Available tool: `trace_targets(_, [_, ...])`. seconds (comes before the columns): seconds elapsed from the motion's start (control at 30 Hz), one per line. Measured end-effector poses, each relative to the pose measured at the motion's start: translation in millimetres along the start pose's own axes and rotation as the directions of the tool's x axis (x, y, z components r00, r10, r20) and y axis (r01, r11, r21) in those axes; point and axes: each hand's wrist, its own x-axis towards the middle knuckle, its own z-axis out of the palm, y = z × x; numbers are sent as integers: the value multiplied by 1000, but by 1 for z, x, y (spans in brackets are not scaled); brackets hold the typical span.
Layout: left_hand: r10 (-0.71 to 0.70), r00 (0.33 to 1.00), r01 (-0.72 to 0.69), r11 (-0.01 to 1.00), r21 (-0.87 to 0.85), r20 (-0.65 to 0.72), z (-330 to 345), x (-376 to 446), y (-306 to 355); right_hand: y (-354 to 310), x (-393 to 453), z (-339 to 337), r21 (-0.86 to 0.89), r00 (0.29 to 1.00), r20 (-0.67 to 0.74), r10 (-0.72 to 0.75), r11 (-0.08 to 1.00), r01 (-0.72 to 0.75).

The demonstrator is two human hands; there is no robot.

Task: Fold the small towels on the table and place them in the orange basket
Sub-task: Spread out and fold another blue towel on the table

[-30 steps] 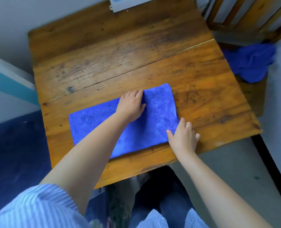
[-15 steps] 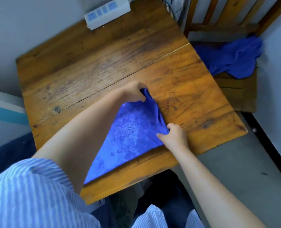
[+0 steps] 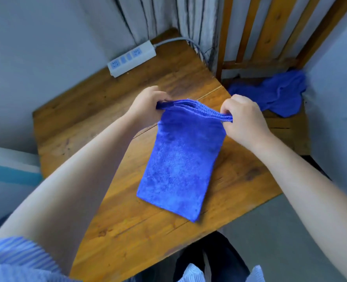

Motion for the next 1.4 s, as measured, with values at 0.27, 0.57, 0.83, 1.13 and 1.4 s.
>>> trace_targets(0.27, [409,904,-426,886,183,127,43,-100,-48,-19,-86,54,-123,913,-70,-402,912,392])
trace_targets(0.57, [397,869,-483,809,335,296,88,-158,-80,-26,-156,118,-184,876,-51,-480,866,464])
trace_targets(0.83, [321,903,-409,848,338,287,100,-175,-98,-34,-178,140,-189,877,-20,-480,863,468])
trace_targets(1.13, [136,966,-172,973,157,218,115,-193,-103,-36,-186,125,-195,873,250,-420,861,470])
trace_targets(1.4, [-348,937,349,937,-30,39,120,-198,-67,-59,-113,106,-161,867,296,-400,874,458])
